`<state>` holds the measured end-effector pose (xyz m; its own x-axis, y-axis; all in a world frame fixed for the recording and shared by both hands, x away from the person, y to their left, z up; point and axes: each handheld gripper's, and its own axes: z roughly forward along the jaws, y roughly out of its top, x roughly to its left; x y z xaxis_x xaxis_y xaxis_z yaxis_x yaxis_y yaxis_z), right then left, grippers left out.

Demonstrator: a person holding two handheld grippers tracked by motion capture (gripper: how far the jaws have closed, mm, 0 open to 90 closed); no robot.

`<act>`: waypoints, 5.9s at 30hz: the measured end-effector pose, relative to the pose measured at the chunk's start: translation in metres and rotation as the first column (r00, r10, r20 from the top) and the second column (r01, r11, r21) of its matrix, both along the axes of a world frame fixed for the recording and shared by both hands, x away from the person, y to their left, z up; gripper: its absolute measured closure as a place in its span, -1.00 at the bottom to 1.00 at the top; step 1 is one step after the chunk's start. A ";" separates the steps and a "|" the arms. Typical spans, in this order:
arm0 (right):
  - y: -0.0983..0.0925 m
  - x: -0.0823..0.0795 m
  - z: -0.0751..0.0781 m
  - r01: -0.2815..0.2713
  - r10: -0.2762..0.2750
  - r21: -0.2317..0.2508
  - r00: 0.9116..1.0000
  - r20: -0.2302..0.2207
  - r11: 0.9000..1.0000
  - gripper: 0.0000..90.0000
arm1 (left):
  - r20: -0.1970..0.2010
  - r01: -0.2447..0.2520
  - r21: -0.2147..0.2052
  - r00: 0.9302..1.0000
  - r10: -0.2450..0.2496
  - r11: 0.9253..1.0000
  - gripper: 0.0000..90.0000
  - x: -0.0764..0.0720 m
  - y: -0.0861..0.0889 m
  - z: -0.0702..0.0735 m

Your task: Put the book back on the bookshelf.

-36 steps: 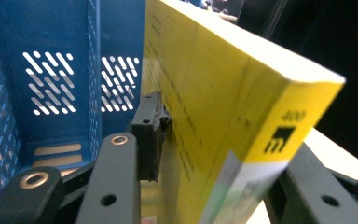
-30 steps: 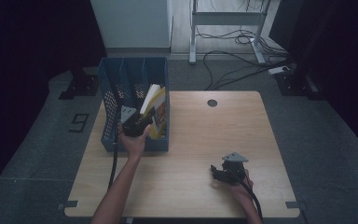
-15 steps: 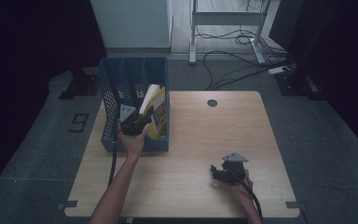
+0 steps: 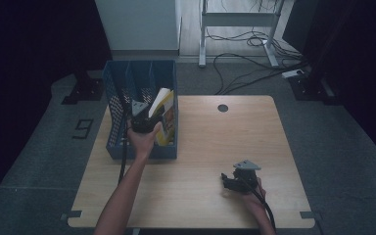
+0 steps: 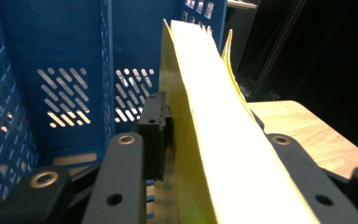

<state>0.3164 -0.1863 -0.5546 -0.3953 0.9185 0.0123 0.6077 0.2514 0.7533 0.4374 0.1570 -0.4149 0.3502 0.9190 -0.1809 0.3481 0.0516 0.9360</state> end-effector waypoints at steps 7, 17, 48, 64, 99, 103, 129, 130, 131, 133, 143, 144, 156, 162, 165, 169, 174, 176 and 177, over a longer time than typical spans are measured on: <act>0.000 0.000 0.000 0.000 0.000 -0.001 1.000 0.000 1.000 -0.47 | 0.002 -0.014 0.038 1.000 0.014 0.999 0.63 0.001 0.002 0.001; 0.000 0.000 0.000 0.000 0.000 0.000 1.000 0.000 1.000 -0.47 | 0.002 -0.034 0.025 0.999 0.034 0.999 0.67 0.006 0.006 0.003; 0.000 0.000 0.000 -0.001 0.001 0.002 1.000 0.002 1.000 -0.47 | 0.056 -0.103 0.054 0.993 0.100 0.993 0.67 0.043 -0.013 0.026; 0.000 0.000 0.000 -0.001 0.001 0.003 1.000 0.001 1.000 -0.47 | 0.077 -0.136 0.089 0.989 0.129 0.987 0.67 0.059 -0.022 0.016; -0.001 -0.001 0.000 0.002 -0.002 0.004 1.000 0.002 1.000 -0.47 | 0.093 -0.171 0.097 0.982 0.162 0.981 0.64 0.067 -0.025 -0.006; -0.001 -0.001 0.000 0.002 -0.002 0.003 1.000 0.002 1.000 -0.47 | 0.098 -0.164 0.089 0.983 0.155 0.982 0.60 0.062 -0.025 -0.007; -0.002 -0.003 0.000 0.003 -0.003 0.004 1.000 0.000 1.000 -0.47 | 0.096 -0.167 0.067 0.982 0.161 0.984 0.44 0.040 -0.017 -0.004; -0.002 -0.003 0.000 0.002 -0.002 0.004 1.000 0.000 1.000 -0.47 | 0.097 -0.169 0.068 0.982 0.162 0.983 0.44 0.040 -0.017 -0.003; -0.002 -0.003 0.000 0.002 -0.002 0.004 1.000 0.000 1.000 -0.47 | 0.099 -0.171 0.067 0.982 0.164 0.983 0.44 0.040 -0.016 -0.003; -0.002 -0.003 0.000 0.002 -0.002 0.004 1.000 0.000 1.000 -0.47 | 0.098 -0.175 0.064 0.981 0.168 0.983 0.44 0.039 -0.015 -0.002; -0.002 -0.002 0.000 0.000 0.000 0.003 1.000 0.000 1.000 -0.48 | 0.084 -0.190 0.056 0.979 0.185 0.980 0.41 0.036 -0.009 -0.009; -0.002 -0.002 0.000 0.000 0.000 0.002 1.000 -0.001 1.000 -0.47 | 0.084 -0.190 0.056 0.979 0.185 0.980 0.41 0.036 -0.009 -0.010; -0.002 -0.002 0.000 0.000 0.000 0.004 1.000 0.000 1.000 -0.48 | 0.094 -0.188 0.043 0.978 0.184 0.981 0.26 0.031 -0.004 -0.005; -0.002 -0.002 0.000 0.000 0.000 0.004 1.000 0.000 1.000 -0.48 | 0.092 -0.174 0.030 0.981 0.171 0.984 0.16 0.028 -0.002 -0.003; -0.002 -0.002 0.000 0.000 0.000 0.004 1.000 0.000 1.000 -0.48 | 0.081 -0.155 0.026 0.985 0.153 0.988 0.11 0.028 -0.001 -0.003; -0.002 -0.002 0.000 -0.001 0.001 0.004 1.000 -0.001 1.000 -0.48 | 0.060 -0.125 0.026 0.991 0.123 0.992 0.07 0.027 0.000 -0.004; -0.002 -0.002 0.000 -0.001 0.001 0.004 1.000 -0.001 1.000 -0.48 | 0.048 -0.112 0.036 0.993 0.111 0.993 0.03 0.023 0.003 -0.005; -0.002 -0.002 0.000 0.000 0.000 0.004 1.000 -0.002 1.000 -0.48 | 0.047 -0.109 0.036 0.993 0.107 0.993 0.01 0.022 0.004 -0.005; -0.002 -0.002 0.000 0.000 0.000 0.004 1.000 -0.002 1.000 -0.48 | 0.043 -0.104 0.035 0.994 0.102 0.994 0.00 0.019 0.006 -0.007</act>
